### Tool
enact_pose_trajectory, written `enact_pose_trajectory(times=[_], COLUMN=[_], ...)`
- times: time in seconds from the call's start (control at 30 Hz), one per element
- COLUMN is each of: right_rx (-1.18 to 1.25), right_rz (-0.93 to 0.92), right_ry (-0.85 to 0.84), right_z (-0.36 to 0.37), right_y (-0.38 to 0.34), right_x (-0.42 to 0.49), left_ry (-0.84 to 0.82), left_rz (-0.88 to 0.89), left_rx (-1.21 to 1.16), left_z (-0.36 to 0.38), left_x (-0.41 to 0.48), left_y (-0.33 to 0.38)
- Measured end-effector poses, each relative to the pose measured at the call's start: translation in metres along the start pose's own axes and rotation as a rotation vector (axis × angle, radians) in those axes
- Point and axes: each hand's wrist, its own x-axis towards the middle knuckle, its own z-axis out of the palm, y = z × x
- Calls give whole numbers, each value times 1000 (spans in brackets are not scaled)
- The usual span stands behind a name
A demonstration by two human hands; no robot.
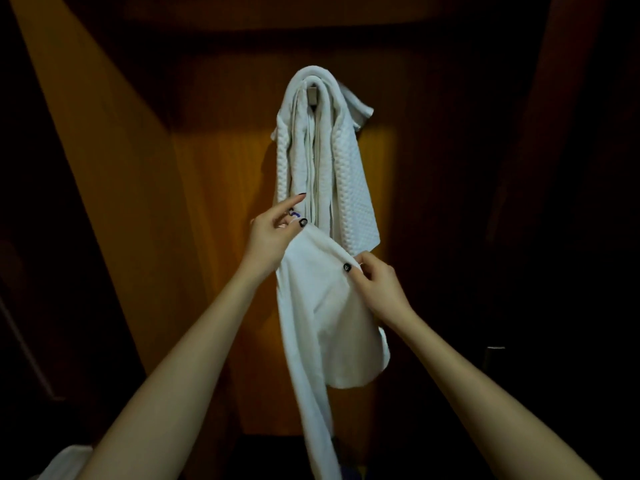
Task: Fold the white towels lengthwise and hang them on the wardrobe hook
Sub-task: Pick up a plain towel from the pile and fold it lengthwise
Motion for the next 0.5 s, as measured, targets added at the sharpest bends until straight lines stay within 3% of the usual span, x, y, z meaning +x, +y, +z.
enact_pose_trajectory(times=[0.13,0.27,0.5], right_rx=[73,25,-249], right_rz=[-124,-168,-70], right_ry=[-115,-213,-231], right_z=[-18,-31,-41], right_y=[4,10,28], right_x=[5,8,13], left_ry=[101,224,188], left_rz=[48,-17,-134], left_rx=[83,94,102], left_z=[-11,-32,-69], left_x=[3,4,13], left_y=[0,-11,-39])
